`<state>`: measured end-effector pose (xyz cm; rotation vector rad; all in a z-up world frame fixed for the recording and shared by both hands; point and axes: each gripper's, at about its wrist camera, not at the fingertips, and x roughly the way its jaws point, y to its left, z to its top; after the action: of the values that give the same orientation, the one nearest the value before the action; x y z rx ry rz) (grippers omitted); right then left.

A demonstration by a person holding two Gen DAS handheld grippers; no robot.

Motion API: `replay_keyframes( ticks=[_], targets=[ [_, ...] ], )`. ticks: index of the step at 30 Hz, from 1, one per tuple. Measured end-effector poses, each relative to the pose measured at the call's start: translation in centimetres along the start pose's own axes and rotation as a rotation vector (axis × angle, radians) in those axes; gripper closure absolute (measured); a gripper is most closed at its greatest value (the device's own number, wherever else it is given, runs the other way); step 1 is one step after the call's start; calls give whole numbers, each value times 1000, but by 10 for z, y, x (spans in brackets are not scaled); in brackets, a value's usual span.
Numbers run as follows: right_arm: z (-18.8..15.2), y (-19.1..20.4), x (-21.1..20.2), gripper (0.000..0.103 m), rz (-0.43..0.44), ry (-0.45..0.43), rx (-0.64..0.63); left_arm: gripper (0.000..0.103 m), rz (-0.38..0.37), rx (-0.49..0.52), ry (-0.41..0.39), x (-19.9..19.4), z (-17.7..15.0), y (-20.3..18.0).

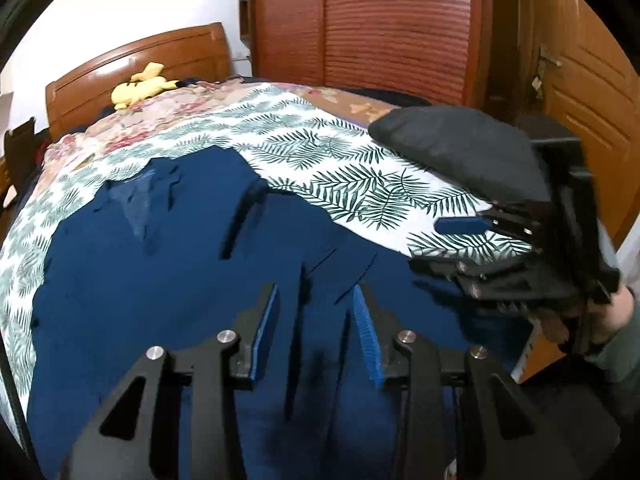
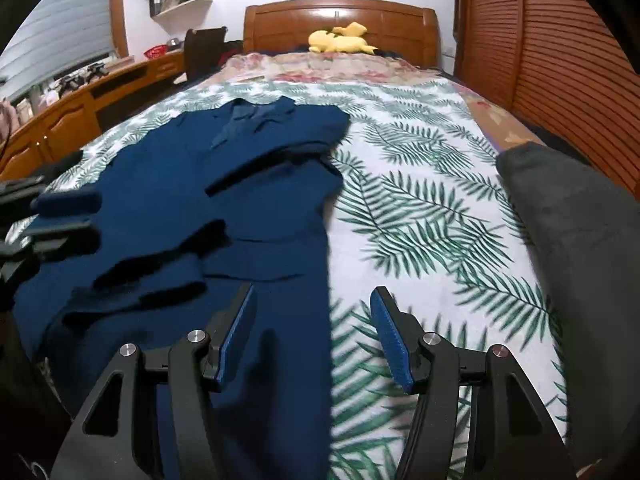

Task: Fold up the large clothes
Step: 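Move the left tool to the blazer side edge and grasp it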

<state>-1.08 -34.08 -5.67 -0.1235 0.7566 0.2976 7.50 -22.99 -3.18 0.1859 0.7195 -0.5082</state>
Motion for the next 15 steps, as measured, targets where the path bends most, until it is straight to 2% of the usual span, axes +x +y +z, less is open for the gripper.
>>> replay_keyframes(
  ticks=[8,15],
  targets=[
    [-3,-4,-10,43,31,-12,2,68,56,78,121,54,28,-22],
    [0,1,-16,43,47,-27,-14,70,138,87,208,83,28,-9]
  ],
)
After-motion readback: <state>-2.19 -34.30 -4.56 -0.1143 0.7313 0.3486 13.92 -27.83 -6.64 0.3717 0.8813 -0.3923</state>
